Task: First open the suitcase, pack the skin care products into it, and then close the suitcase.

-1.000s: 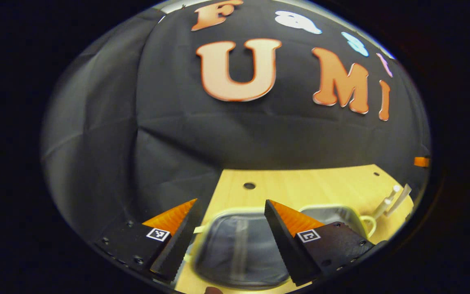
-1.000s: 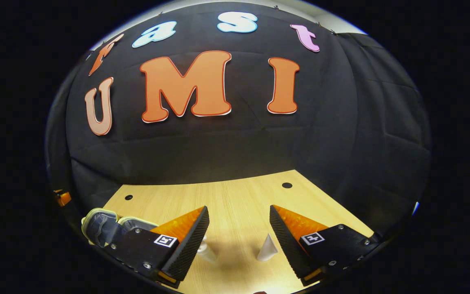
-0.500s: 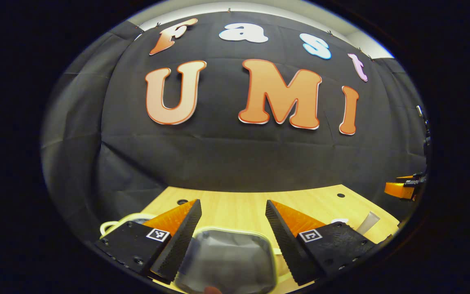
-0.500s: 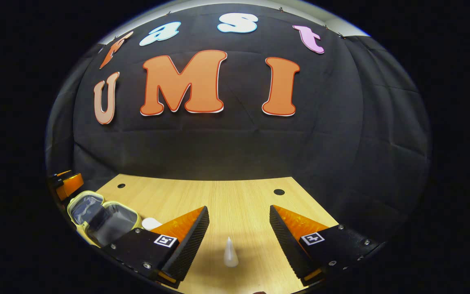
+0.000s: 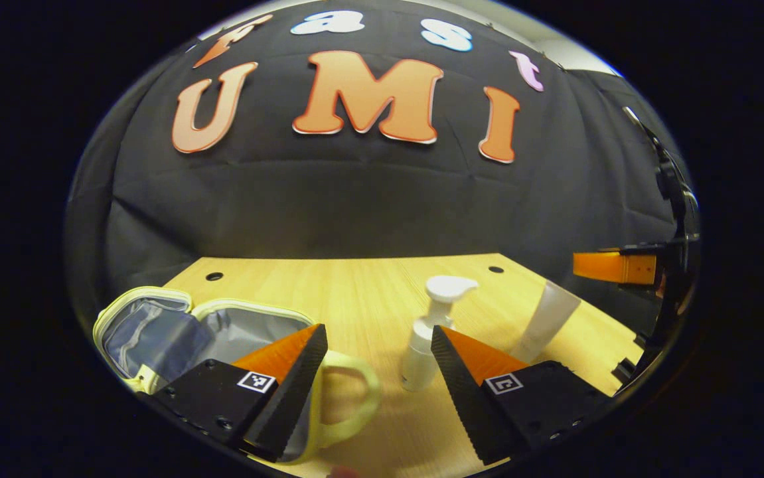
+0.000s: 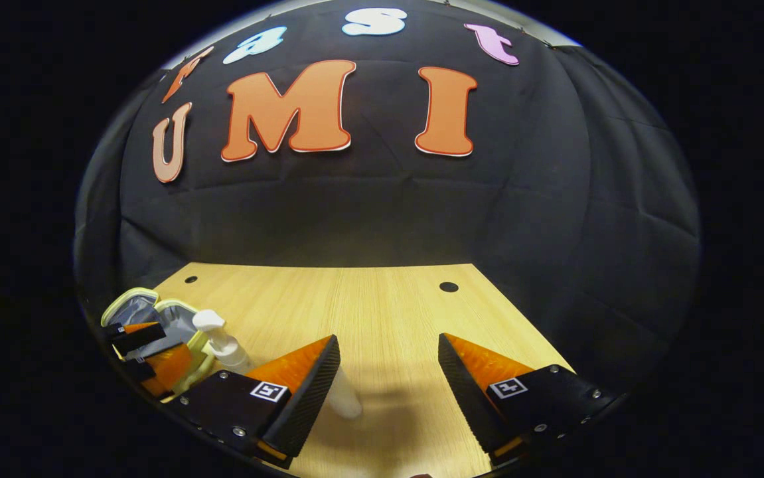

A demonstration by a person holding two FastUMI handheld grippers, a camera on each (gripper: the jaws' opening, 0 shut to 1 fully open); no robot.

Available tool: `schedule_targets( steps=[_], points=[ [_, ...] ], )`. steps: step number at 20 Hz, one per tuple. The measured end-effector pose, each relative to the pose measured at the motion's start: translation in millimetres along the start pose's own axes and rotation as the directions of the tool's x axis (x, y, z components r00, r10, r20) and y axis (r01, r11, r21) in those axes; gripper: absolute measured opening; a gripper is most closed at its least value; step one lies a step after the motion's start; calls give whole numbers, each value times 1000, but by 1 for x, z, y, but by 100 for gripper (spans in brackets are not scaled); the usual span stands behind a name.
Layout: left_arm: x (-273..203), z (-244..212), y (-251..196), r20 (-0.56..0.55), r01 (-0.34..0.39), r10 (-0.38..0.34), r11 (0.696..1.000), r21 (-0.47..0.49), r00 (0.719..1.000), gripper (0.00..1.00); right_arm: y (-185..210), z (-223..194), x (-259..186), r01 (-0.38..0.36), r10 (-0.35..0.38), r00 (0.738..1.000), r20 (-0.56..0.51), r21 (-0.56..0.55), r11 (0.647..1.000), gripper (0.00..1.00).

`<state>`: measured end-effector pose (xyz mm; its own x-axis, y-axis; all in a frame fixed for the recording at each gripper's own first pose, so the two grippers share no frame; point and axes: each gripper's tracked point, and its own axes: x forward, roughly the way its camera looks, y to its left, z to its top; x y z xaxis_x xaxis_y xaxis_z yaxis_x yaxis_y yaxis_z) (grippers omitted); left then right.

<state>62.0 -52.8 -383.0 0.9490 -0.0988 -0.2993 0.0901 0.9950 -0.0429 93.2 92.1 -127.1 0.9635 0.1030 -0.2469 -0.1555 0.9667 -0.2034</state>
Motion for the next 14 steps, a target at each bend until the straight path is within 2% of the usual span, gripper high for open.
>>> schedule_targets(
  steps=[6, 14],
  points=[
    [40, -36, -44, -54, 39, -36, 997, 60, 998, 99, -4, -22, 12, -15, 15, 999, -28, -1, 1000, 95],
    [86, -60, -46, -88, -10, 17, 997, 74, 996, 99, -15, -25, 17, -7, 7, 1000, -19, 19, 1000, 95]
  ],
)
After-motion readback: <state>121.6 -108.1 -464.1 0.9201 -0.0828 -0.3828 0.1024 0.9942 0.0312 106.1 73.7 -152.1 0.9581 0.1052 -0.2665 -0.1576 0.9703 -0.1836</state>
